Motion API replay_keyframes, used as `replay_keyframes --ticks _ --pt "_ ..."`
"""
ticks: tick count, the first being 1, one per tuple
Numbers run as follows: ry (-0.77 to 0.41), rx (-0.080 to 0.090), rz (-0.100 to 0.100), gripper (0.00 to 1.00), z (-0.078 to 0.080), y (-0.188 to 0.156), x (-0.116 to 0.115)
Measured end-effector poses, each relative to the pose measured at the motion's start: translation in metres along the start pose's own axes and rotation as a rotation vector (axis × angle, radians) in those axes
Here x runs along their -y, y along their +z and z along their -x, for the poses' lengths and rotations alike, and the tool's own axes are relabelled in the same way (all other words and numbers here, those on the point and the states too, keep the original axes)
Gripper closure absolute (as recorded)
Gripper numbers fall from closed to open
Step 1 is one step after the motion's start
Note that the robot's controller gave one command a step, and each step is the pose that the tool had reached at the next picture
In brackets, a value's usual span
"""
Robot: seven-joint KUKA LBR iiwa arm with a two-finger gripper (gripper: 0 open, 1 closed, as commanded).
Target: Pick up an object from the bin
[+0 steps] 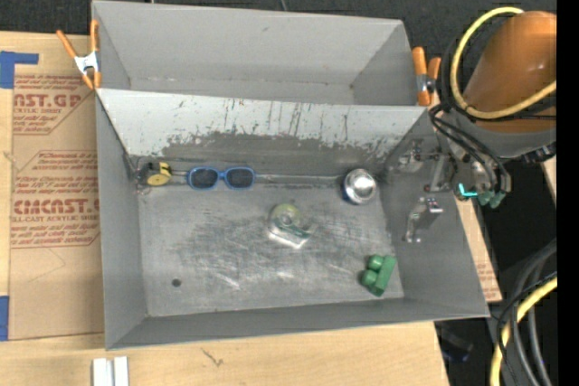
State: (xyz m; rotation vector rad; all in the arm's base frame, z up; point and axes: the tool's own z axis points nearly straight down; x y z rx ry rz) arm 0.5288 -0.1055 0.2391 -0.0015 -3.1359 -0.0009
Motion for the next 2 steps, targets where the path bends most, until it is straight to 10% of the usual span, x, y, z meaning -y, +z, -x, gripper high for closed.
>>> replay_keyframes --ticks 1,2 --pt "-0.375 0.030 -0.007 0.00 -0.039 0.166 0.018" --pt "-0.339 0.009 -0.003 0.00 -0.040 0.138 0.036"
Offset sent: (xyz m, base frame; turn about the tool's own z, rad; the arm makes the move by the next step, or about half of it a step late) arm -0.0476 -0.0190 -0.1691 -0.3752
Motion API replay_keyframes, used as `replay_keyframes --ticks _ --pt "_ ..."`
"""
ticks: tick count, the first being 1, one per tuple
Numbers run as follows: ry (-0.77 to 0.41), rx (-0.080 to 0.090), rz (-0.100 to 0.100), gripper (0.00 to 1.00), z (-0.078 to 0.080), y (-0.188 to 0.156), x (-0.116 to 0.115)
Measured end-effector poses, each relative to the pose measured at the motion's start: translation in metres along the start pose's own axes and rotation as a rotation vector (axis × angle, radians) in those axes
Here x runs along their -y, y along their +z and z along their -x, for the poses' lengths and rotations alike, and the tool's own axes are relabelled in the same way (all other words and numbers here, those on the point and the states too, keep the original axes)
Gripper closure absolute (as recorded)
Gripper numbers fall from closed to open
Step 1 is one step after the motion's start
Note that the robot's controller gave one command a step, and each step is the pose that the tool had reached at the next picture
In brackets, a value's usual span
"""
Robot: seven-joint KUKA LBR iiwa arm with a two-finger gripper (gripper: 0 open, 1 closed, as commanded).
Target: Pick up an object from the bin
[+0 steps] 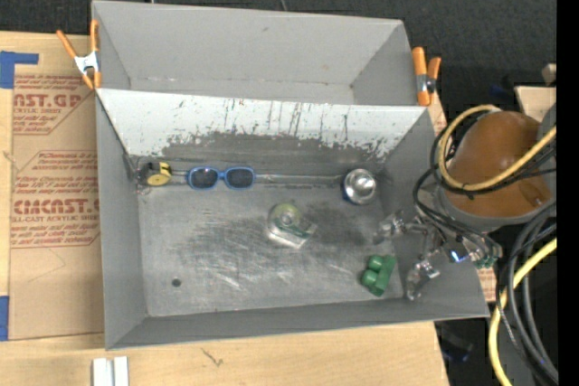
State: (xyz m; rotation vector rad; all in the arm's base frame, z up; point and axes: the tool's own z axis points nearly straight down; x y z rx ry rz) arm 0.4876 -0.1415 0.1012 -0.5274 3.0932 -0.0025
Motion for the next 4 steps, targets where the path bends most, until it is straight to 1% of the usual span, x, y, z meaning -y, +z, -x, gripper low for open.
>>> replay_keyframes --ticks 1,2,3,4 --pt "-0.167 -0.002 0.003 0.00 0.003 -0.016 -0.015" --pt "-0.421 0.014 -0.006 0.00 0.007 0.028 -0.016" --pt "-0.421 0.005 -0.001 0.00 0.010 0.027 -0.016" --pt "-0.421 0.002 0.001 1.00 0.010 0.026 -0.017"
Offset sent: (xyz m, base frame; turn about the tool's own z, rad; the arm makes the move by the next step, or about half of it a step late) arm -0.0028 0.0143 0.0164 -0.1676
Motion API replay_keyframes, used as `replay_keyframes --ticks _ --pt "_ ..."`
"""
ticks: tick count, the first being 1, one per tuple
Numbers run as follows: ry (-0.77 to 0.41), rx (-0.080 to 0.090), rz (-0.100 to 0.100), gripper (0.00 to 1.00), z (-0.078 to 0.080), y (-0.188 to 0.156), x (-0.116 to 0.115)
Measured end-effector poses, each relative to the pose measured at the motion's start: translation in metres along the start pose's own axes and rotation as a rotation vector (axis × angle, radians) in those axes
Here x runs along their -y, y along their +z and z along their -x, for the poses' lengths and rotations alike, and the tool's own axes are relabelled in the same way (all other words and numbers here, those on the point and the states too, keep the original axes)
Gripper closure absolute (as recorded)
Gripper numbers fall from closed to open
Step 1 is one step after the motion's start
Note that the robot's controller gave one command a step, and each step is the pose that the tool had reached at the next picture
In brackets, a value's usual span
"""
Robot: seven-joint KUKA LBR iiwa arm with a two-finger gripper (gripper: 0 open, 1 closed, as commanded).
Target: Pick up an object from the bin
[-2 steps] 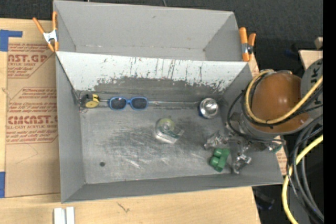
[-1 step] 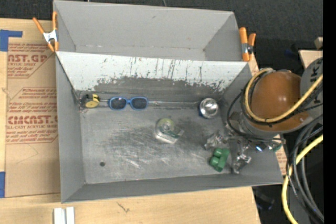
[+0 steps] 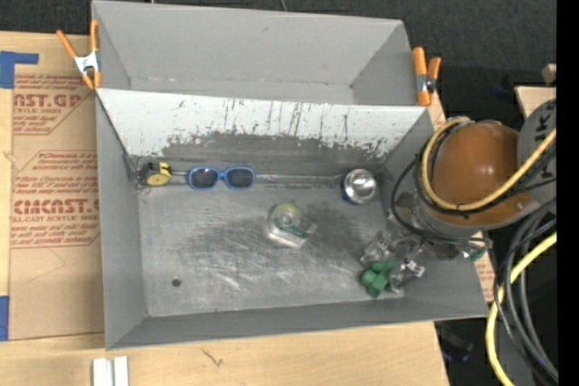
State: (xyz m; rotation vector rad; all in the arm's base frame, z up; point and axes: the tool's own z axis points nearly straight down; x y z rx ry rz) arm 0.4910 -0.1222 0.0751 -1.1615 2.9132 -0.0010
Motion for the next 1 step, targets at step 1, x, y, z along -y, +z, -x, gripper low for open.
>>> replay_keyframes --ticks 1 --pt "0.001 0.000 -0.003 1.00 0.0025 -0.0745 0.0008"
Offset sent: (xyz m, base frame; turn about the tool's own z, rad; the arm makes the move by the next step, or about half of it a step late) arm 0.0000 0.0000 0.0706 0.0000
